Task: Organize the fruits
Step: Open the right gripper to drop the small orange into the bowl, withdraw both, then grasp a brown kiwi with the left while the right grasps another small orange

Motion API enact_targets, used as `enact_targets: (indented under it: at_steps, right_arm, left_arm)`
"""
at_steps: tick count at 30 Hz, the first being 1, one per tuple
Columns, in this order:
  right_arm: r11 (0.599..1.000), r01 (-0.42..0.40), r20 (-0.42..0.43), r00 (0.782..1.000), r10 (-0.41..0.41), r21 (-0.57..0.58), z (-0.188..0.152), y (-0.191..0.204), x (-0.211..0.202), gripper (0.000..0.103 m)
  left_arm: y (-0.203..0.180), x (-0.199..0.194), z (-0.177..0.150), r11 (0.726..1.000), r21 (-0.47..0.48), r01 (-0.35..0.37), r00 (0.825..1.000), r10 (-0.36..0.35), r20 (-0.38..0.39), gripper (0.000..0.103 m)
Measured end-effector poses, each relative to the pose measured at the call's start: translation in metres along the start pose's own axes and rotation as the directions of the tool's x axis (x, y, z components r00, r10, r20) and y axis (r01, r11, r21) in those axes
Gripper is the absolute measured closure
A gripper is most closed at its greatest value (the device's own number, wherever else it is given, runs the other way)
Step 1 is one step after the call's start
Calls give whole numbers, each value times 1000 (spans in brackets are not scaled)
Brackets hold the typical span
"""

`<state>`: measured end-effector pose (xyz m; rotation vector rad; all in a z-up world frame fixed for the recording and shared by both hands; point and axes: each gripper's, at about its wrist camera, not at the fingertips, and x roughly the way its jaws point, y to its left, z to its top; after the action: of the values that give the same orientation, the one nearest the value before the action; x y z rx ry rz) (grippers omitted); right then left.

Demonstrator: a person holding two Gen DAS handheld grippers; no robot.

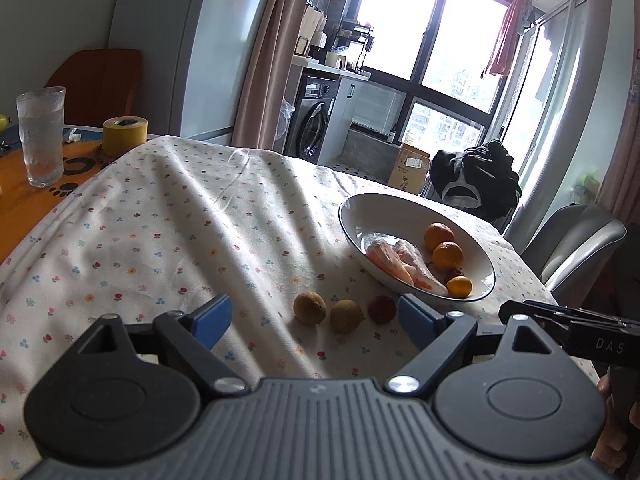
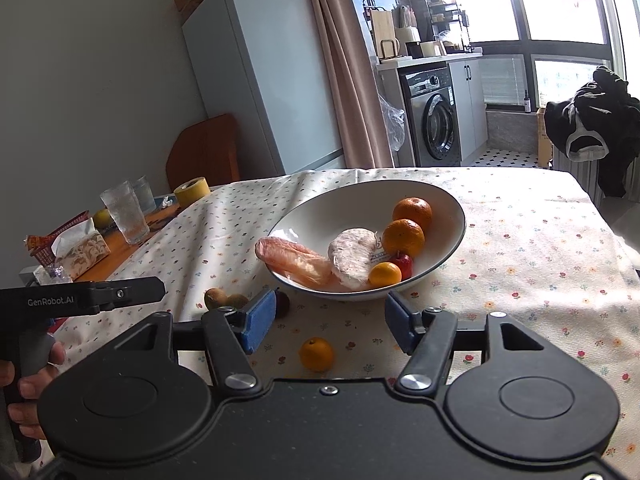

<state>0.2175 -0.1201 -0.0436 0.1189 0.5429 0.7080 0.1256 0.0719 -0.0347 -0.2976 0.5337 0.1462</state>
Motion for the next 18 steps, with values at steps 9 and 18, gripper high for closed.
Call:
enact_targets:
  at_steps: [9,18]
  right_arm:
    - [1000,-13,-31,999,13,1,-8,1,9,43]
    - [999,-40,-52,998,41,11,-11,-3,21,47]
  left_arm:
    - [-7,11,-4,1000,23,7,1000,-6,-12,31]
    - [-1,30,-1,1000,-4,-24,999,24,-24,67]
